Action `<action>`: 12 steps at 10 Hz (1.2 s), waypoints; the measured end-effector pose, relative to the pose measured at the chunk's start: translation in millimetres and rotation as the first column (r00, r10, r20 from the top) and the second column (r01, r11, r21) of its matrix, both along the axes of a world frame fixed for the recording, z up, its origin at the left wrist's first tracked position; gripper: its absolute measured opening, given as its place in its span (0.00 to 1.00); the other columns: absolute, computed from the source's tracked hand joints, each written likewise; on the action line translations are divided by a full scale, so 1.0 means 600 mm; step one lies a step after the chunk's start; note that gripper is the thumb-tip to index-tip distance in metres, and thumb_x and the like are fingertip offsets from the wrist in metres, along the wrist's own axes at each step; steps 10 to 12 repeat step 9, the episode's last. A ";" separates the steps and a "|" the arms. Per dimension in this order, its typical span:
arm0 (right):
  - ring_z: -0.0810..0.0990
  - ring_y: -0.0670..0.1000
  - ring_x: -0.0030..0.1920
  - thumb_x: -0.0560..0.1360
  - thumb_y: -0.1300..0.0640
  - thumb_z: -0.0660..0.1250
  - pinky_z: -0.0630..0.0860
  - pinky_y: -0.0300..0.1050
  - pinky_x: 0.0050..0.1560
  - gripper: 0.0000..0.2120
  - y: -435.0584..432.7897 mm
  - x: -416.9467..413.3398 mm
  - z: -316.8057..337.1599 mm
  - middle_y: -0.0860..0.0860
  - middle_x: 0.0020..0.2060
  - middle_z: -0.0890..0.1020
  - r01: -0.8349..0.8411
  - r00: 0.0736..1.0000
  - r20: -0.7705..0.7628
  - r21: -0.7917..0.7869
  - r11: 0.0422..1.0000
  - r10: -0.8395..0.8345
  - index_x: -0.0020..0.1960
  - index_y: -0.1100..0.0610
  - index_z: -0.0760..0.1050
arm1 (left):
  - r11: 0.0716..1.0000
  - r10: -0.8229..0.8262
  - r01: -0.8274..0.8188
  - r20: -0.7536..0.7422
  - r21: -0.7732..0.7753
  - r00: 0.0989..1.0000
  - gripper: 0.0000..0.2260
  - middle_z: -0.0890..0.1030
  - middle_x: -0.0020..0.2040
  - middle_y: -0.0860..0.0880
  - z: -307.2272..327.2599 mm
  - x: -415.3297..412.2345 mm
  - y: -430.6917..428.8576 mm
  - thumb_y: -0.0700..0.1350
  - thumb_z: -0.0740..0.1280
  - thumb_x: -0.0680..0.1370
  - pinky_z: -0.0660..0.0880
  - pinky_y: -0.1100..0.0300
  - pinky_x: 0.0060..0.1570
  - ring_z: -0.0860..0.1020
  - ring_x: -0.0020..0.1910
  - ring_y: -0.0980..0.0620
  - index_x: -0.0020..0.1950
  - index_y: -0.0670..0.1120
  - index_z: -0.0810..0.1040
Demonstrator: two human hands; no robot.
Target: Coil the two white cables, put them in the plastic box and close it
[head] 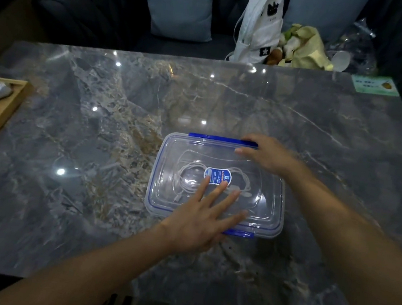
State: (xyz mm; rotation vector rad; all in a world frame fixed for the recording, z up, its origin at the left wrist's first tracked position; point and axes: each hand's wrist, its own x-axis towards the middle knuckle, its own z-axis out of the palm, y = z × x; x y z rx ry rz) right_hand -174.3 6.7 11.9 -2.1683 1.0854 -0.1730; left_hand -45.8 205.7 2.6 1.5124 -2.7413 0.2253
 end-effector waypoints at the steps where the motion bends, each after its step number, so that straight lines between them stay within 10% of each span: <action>1: 0.77 0.52 0.49 0.72 0.48 0.68 0.72 0.50 0.53 0.14 0.002 0.001 0.000 0.52 0.49 0.80 0.027 1.000 0.014 -0.015 1.000 -0.027 0.54 0.54 0.77 | 1.000 -0.010 0.010 -0.017 -0.006 1.000 0.26 0.74 0.67 0.40 -0.007 0.004 0.002 0.55 0.66 0.74 0.71 0.33 0.57 0.70 0.66 0.35 0.69 0.48 0.69; 5: 0.78 0.54 0.47 0.71 0.50 0.69 0.71 0.50 0.52 0.12 0.006 0.003 -0.008 0.54 0.47 0.83 0.080 0.996 0.031 -0.094 0.992 -0.078 0.52 0.55 0.80 | 1.000 0.008 -0.009 -0.165 -0.005 0.986 0.28 0.79 0.62 0.45 -0.018 -0.009 0.007 0.46 0.77 0.64 0.71 0.37 0.60 0.74 0.64 0.38 0.63 0.43 0.75; 12: 0.73 0.54 0.61 0.75 0.44 0.62 0.66 0.48 0.56 0.21 0.015 0.007 0.039 0.51 0.62 0.76 -0.123 0.973 -0.229 -0.388 0.914 0.034 0.64 0.52 0.70 | 0.977 0.189 -0.211 -0.414 -0.007 0.891 0.19 0.82 0.58 0.47 0.045 0.005 -0.026 0.54 0.65 0.71 0.73 0.47 0.60 0.80 0.57 0.49 0.57 0.46 0.79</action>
